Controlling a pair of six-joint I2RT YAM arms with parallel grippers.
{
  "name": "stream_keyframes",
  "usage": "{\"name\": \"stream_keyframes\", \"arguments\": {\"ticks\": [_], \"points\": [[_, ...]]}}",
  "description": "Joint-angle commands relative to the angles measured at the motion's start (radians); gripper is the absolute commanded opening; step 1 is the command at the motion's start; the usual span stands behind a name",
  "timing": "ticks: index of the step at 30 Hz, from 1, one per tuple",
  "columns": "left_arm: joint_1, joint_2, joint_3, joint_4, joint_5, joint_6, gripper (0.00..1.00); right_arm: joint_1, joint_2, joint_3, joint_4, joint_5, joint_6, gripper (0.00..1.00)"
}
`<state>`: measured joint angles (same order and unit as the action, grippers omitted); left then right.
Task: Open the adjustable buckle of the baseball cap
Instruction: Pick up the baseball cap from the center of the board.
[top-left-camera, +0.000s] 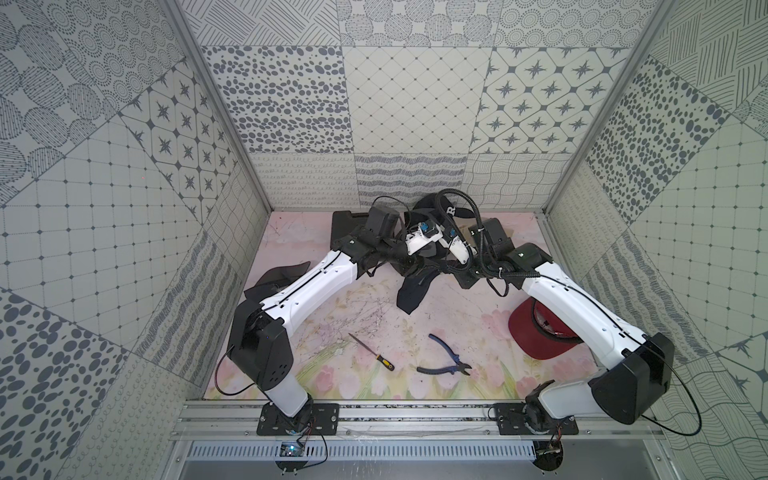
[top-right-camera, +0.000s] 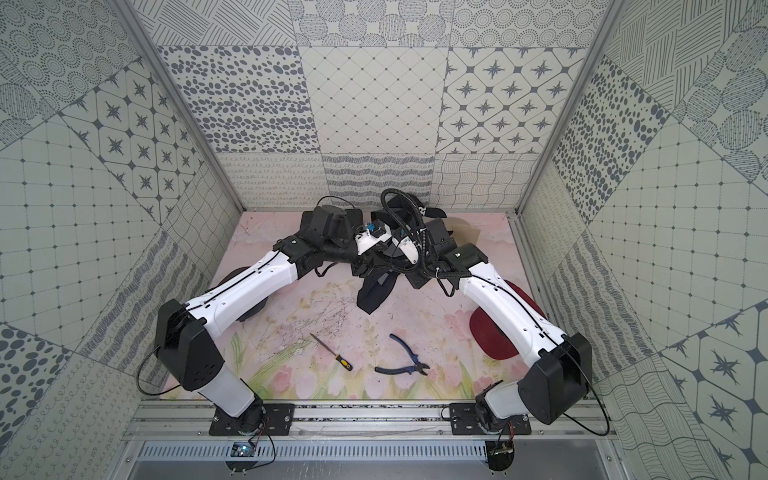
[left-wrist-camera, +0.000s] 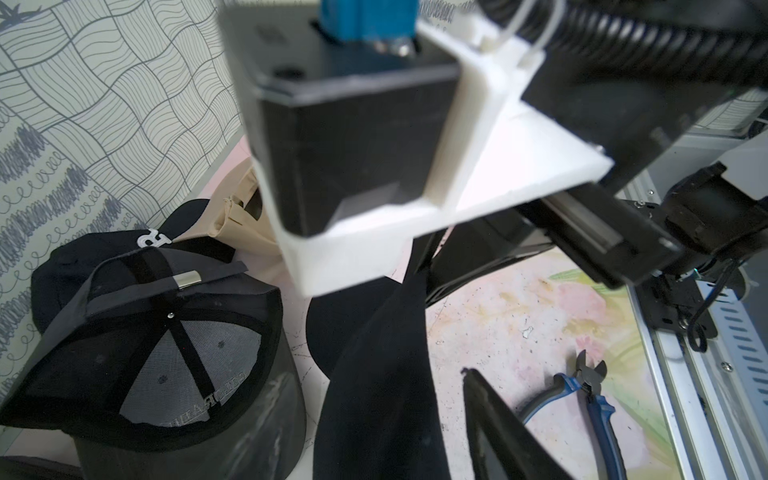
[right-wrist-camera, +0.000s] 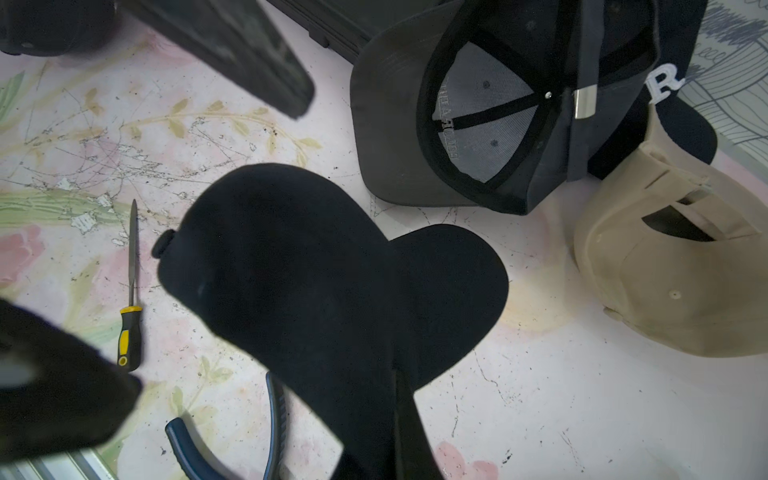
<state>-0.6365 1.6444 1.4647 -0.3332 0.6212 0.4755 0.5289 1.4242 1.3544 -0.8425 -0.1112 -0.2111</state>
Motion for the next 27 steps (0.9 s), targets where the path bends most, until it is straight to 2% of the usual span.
{"name": "stream_keyframes", "arguments": {"ticks": [1,10,13,15,18,20,23,24,25,27], "points": [[-0.017,0.013,0.011,-0.060,0.049,0.087,0.65,0.008,-0.009,0.049,0.017,-0.044,-0.035,0.00],[-0.017,0.046,0.013,-0.048,-0.011,0.090,0.62,0.009,-0.051,0.049,0.008,-0.142,-0.076,0.00],[-0.016,0.054,0.019,-0.043,-0.016,0.089,0.57,0.010,-0.055,0.043,0.018,-0.157,-0.075,0.00],[-0.016,0.059,0.023,-0.044,-0.025,0.088,0.46,0.009,-0.061,0.031,0.039,-0.164,-0.065,0.00],[-0.015,0.073,0.040,-0.061,-0.045,0.086,0.14,0.010,-0.075,0.008,0.068,-0.172,-0.049,0.00],[-0.014,0.081,0.054,-0.070,-0.062,0.069,0.00,0.008,-0.081,-0.003,0.092,-0.153,-0.027,0.00],[-0.014,0.080,0.062,-0.066,-0.078,0.015,0.00,-0.016,-0.099,-0.011,0.141,-0.084,0.066,0.00],[-0.014,0.084,0.071,-0.069,-0.093,-0.026,0.00,-0.035,-0.114,-0.020,0.166,-0.089,0.110,0.07],[-0.014,0.090,0.085,-0.075,-0.104,-0.068,0.00,-0.053,-0.133,-0.040,0.196,-0.105,0.149,0.27],[-0.012,0.106,0.108,-0.078,-0.128,-0.172,0.00,-0.085,-0.191,-0.108,0.273,-0.137,0.217,0.44]]}}
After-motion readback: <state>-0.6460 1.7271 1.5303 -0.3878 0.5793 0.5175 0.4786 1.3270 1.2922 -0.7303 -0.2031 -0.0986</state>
